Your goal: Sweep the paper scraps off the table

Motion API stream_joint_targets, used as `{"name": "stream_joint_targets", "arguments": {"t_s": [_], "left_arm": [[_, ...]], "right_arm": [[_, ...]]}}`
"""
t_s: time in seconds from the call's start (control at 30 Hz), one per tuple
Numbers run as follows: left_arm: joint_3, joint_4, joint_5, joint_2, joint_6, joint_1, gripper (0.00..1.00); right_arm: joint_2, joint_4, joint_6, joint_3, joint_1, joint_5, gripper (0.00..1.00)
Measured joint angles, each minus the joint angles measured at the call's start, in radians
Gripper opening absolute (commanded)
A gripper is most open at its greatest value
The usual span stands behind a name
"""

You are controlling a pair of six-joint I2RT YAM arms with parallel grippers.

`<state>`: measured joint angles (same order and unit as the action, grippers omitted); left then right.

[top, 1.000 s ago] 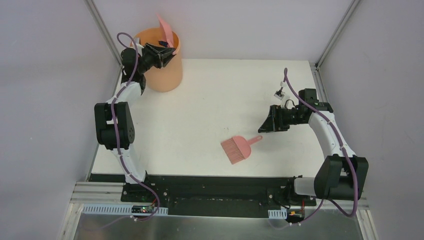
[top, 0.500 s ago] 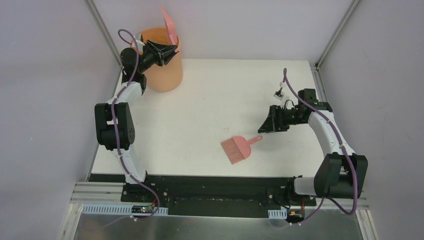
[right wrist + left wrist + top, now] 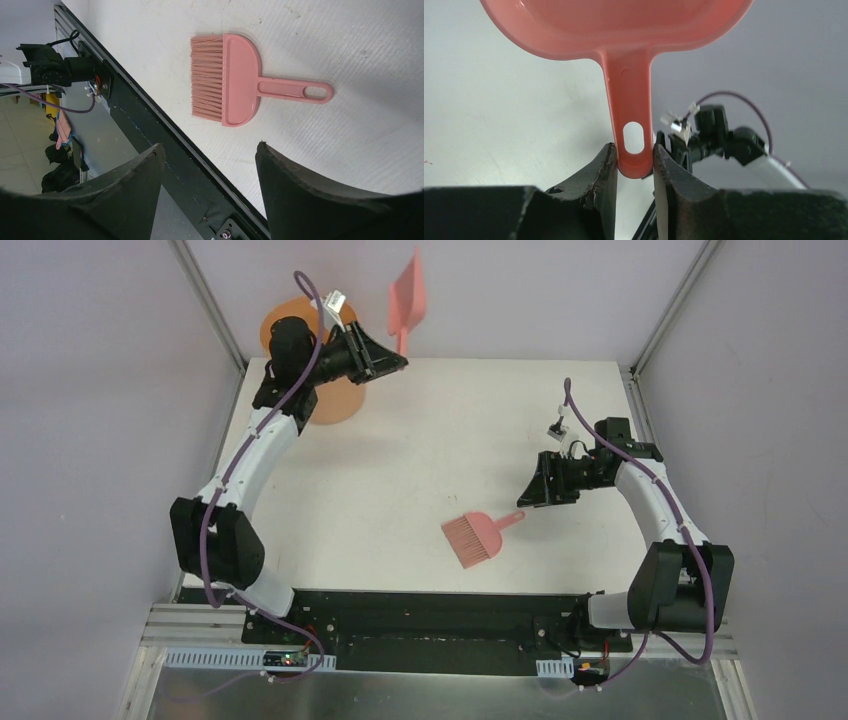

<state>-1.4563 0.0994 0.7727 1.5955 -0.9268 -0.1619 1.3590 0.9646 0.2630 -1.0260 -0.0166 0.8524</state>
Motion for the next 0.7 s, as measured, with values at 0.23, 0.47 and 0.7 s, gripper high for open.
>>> {"name": "stream_joint_targets", "arguments": {"t_s": [0.23,0.47,0.7], "left_arm": [[-0.015,-0.29,-0.058,-0.11,0.267,-0.102,0.0],[-0.014,-0.651,-0.205,-0.115,0.509,-0.225,0.0],[0.013,-0.986,-0.408,-0.159,0.694,-0.374,0.0]], "right_arm": [[0.0,-0.003,-0.003,0.0,-0.001,-0.017,0.69],[0.0,-0.004,-0.006,0.0,-0.006,-0.027,0.7],[0.0,-0.004,-0.007,0.0,-0.007,-0.031,0.7]]}}
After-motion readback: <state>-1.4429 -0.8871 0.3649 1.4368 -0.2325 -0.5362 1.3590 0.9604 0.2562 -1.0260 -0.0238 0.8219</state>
